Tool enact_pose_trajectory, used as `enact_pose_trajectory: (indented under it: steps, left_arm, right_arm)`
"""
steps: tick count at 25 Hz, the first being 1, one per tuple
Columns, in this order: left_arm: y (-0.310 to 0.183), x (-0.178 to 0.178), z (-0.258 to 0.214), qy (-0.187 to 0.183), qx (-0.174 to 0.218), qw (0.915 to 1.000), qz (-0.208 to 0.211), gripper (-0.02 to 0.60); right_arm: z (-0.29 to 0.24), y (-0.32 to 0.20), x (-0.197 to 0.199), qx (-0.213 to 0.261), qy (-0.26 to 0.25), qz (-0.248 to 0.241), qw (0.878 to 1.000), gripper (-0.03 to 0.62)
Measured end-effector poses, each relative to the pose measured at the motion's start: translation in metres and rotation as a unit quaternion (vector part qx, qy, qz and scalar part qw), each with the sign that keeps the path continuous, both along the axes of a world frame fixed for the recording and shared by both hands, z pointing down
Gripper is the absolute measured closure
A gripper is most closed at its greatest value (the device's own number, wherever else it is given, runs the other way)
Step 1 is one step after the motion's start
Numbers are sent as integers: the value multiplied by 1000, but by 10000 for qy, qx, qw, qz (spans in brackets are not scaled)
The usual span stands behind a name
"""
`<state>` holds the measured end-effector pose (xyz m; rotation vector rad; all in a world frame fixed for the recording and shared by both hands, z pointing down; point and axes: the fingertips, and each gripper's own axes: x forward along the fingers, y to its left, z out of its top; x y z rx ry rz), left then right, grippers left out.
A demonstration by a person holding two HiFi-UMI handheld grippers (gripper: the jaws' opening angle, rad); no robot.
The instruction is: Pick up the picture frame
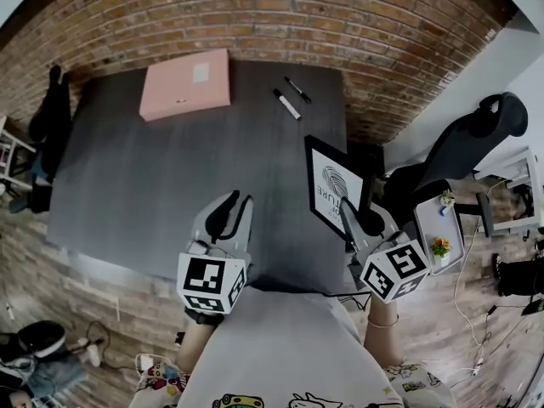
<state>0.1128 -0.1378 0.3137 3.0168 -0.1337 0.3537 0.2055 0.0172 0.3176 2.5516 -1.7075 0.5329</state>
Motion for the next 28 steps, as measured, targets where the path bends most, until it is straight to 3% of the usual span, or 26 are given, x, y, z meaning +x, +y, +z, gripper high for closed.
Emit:
enact_pose_trajectory:
  steps: [6, 10, 16, 28]
  left_arm:
    - [1, -1, -4, -26, 285, 9996, -35, 512]
    - [-1, -1, -1, -78, 312, 9995, 23, 532]
    - [-9, 2, 6, -193, 367, 9991, 50, 569]
    - [-15, 8, 10, -214, 272, 9994, 74, 569]
  right_arm:
    - [-9, 12, 5, -131, 671, 309, 9972, 582]
    - [-13, 15, 9, -80, 850, 478, 9952, 582]
    - [-6, 17, 13, -117, 754, 623, 9951, 582]
    - [1, 18, 16, -98, 576, 735, 9956, 582]
